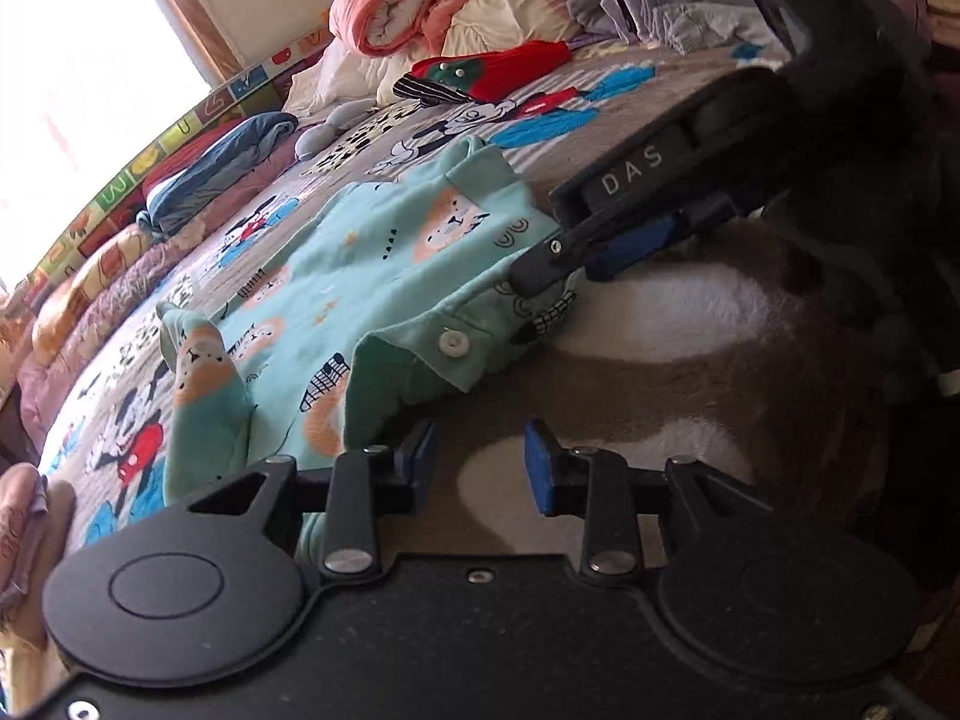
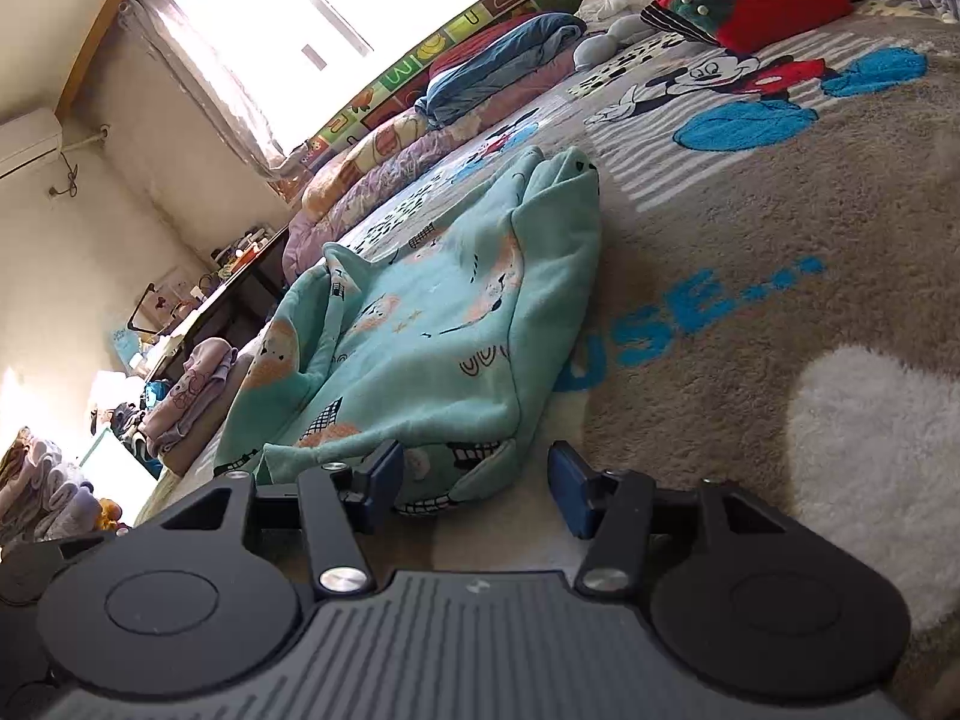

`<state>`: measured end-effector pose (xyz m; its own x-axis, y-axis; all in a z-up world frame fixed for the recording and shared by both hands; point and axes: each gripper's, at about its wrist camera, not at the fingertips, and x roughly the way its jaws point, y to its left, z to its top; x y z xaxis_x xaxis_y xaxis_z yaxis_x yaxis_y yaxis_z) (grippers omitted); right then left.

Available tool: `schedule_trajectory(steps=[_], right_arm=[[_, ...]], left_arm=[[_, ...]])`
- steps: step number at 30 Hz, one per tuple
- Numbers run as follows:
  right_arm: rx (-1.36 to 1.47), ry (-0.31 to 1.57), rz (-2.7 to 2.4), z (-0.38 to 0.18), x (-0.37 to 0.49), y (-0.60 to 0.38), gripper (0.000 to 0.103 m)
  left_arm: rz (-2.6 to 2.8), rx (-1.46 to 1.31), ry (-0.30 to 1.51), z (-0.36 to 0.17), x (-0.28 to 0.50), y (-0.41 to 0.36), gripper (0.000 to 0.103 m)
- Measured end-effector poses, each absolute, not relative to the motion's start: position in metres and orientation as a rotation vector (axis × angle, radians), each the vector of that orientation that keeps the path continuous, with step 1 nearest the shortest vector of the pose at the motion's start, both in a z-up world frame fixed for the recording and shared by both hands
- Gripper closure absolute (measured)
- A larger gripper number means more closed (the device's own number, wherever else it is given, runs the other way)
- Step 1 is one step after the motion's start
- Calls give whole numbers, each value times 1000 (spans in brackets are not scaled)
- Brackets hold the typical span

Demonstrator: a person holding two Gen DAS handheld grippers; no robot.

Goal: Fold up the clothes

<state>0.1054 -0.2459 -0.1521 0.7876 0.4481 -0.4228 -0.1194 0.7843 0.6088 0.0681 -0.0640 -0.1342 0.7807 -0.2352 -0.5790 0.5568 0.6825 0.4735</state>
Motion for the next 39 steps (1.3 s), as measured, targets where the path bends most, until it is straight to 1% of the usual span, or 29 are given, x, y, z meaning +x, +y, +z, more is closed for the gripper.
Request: schedule_trajectory(steps=[5, 6, 7, 9, 13, 14, 15, 16, 18, 19, 20, 21, 23, 28, 31, 34, 37, 38, 39], right_arm=[[411, 568, 337, -140, 103, -234, 48], [362, 556, 340, -137, 103, -231, 48], [312, 545, 342, -134, 102, -228, 48], [222, 524, 346, -129, 101, -223, 48], [166, 513, 354, -129, 102, -219, 47], [142, 507, 359, -128, 101, -216, 47], [123, 500, 368, -127, 100, -213, 46], [108, 494, 374, -127, 99, -211, 45], [117, 493, 373, -128, 101, -210, 44], [134, 499, 361, -130, 104, -212, 45], [151, 506, 348, -133, 107, -214, 45], [168, 511, 338, -135, 110, -216, 46], [212, 516, 324, -138, 115, -221, 46], [283, 517, 307, -140, 116, -228, 46], [267, 486, 317, -134, 107, -230, 46], [225, 464, 327, -128, 96, -231, 46], [179, 468, 323, -128, 91, -231, 46], [174, 474, 324, -129, 90, -231, 46], [168, 478, 324, -130, 90, -231, 46]], left_arm=[[-481, 662, 493, -135, 92, -62, 73], [-496, 679, 485, -137, 95, -62, 69], [-502, 692, 478, -139, 98, -62, 62], [-519, 701, 468, -141, 103, -62, 60], [-570, 646, 479, -140, 112, -59, 56], [-587, 641, 489, -142, 114, -58, 57], [-605, 636, 498, -143, 116, -58, 69], [-631, 629, 509, -143, 116, -58, 77], [-727, 636, 537, -141, 106, -57, 81], [-770, 661, 542, -141, 98, -57, 88], [-789, 679, 538, -142, 91, -57, 89], [-795, 679, 539, -142, 87, -56, 92], [-804, 671, 538, -142, 81, -53, 92], [-781, 537, 510, -128, 78, -38, 92], [-704, 430, 483, -122, 85, -33, 92], [-645, 380, 501, -123, 96, -34, 92], [-634, 341, 450, -111, 92, -33, 92], [-632, 327, 422, -106, 92, -32, 90], [-627, 324, 398, -102, 91, -31, 84]])
